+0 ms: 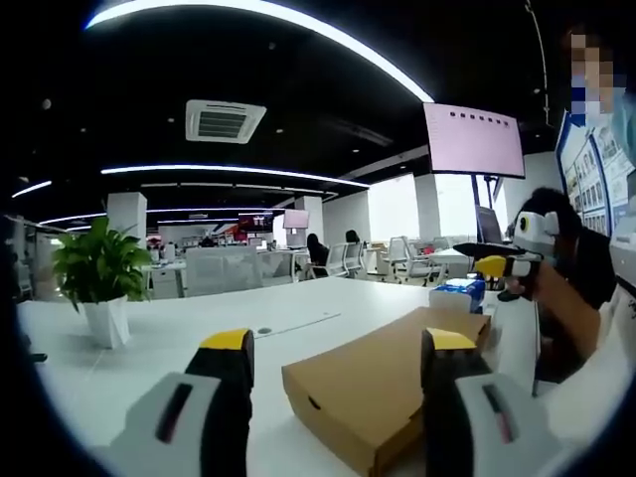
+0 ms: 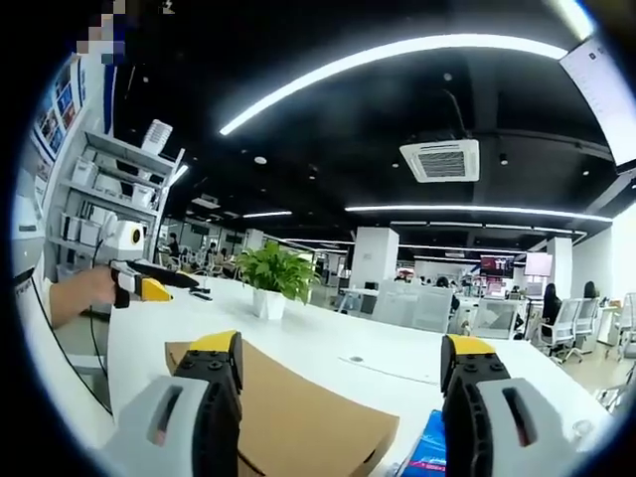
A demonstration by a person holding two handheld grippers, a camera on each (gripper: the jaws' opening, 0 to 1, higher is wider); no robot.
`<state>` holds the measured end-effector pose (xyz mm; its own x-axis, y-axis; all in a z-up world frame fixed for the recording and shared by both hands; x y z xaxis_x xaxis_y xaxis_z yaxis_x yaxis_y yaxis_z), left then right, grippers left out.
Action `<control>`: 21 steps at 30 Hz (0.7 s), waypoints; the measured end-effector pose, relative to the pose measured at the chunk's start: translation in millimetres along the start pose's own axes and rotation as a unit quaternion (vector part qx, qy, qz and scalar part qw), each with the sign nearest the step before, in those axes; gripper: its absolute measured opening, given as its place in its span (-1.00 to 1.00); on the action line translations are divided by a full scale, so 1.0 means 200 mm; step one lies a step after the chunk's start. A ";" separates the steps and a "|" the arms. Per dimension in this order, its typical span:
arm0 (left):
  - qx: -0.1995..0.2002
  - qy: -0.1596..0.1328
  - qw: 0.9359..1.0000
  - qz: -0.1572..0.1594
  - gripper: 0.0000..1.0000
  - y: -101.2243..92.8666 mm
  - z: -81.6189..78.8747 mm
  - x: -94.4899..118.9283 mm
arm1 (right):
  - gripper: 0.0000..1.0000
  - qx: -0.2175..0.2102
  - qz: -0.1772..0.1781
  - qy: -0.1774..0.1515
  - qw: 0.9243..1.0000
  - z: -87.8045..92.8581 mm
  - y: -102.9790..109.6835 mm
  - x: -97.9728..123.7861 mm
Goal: Operate the shoe box by opening the lid, removing the specified soft item, and placing it in the target area until the item is outside and the box remains undamaged.
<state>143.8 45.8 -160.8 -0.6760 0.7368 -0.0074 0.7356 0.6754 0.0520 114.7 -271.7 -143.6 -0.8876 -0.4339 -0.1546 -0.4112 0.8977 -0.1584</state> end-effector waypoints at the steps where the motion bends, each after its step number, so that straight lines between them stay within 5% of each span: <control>1: -0.001 0.000 1.000 0.000 0.40 0.00 0.00 0.00 | 0.67 0.001 -0.001 0.000 1.000 0.00 0.00 0.00; 21: -0.018 0.013 1.000 -0.009 0.37 0.01 0.02 0.01 | 0.36 0.032 0.003 0.016 0.999 0.04 0.04 -0.01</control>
<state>144.3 47.7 -163.7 -0.6911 0.7226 0.0172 0.7209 0.6873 0.0889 114.6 -265.0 -152.3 -0.8969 -0.4242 -0.1251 -0.3919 0.8934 -0.2198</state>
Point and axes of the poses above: the point that each gripper's makers call its tool centre point, and the gripper's own axes: x roughly backward along the fingers, y roughly to its left, z roughly out of its underside, the point moved 5 cm from there along x, roughly backward along the fingers, and after that the axes turned 3 degrees about z, right-handed, at the moved point
